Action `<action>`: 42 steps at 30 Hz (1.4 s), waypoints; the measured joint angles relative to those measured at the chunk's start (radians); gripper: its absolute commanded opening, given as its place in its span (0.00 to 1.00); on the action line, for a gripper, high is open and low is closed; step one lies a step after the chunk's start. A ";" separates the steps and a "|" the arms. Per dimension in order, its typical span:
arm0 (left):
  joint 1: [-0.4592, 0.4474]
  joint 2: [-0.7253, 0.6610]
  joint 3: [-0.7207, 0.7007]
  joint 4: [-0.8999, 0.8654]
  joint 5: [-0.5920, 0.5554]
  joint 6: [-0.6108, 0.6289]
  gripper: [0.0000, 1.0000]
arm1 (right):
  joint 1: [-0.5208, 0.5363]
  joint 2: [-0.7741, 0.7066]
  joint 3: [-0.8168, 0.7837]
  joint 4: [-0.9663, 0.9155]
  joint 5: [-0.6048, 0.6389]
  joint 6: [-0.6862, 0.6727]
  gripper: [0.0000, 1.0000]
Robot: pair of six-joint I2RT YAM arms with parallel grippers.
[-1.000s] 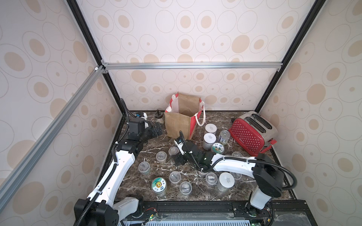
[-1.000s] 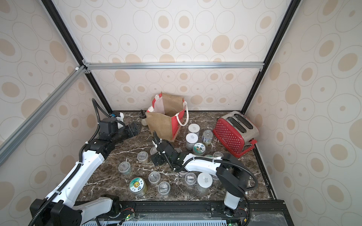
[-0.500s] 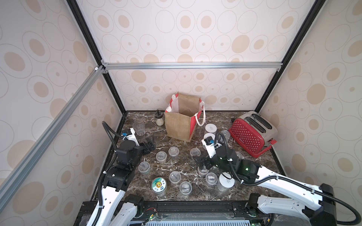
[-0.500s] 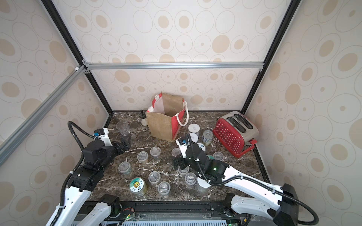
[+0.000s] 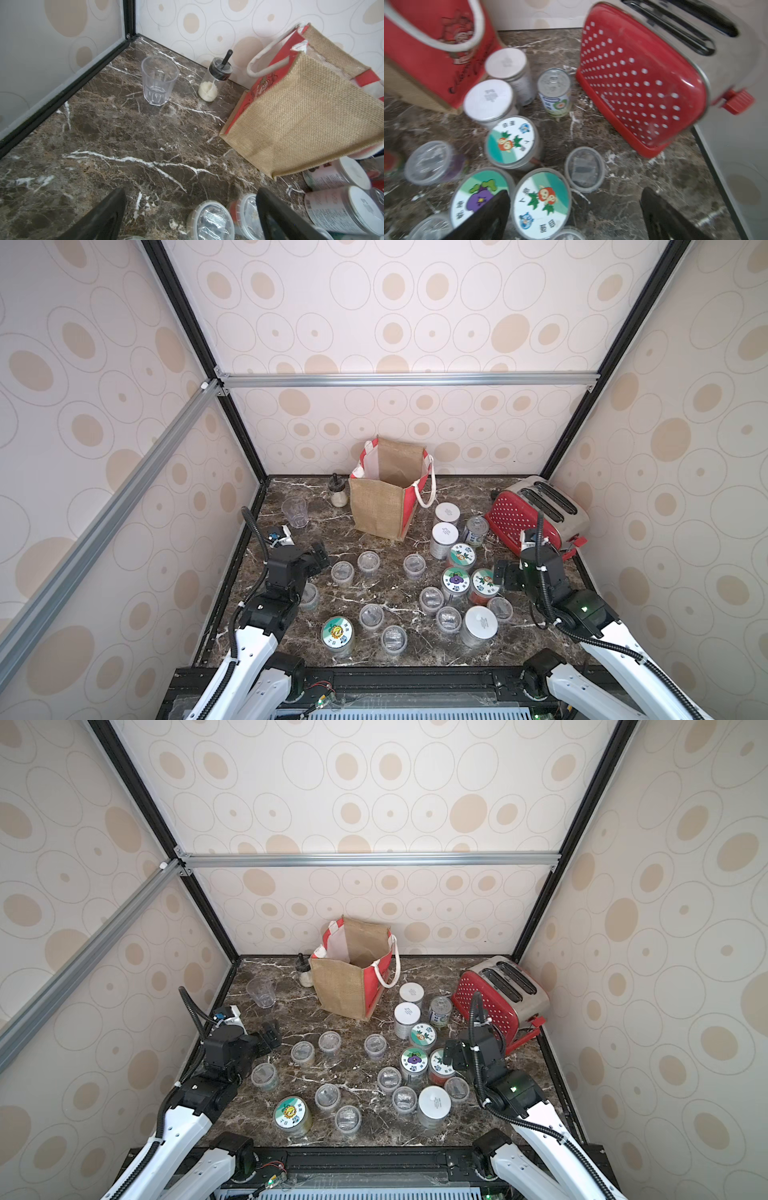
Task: Take out the seed jars from the canvas bag
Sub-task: Reset both arms
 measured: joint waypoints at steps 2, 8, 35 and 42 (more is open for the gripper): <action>0.000 -0.003 -0.019 0.034 -0.022 0.012 0.98 | -0.079 0.012 -0.006 -0.010 -0.005 0.000 1.00; 0.000 0.022 -0.054 0.145 -0.104 0.068 0.98 | -0.338 0.132 -0.014 0.023 -0.069 -0.018 1.00; 0.025 0.118 -0.289 0.571 -0.304 0.327 0.98 | -0.560 0.751 -0.014 0.796 -0.339 -0.213 1.00; 0.039 0.180 -0.311 0.695 -0.298 0.372 0.98 | -0.557 0.815 0.035 0.902 -0.407 -0.234 1.00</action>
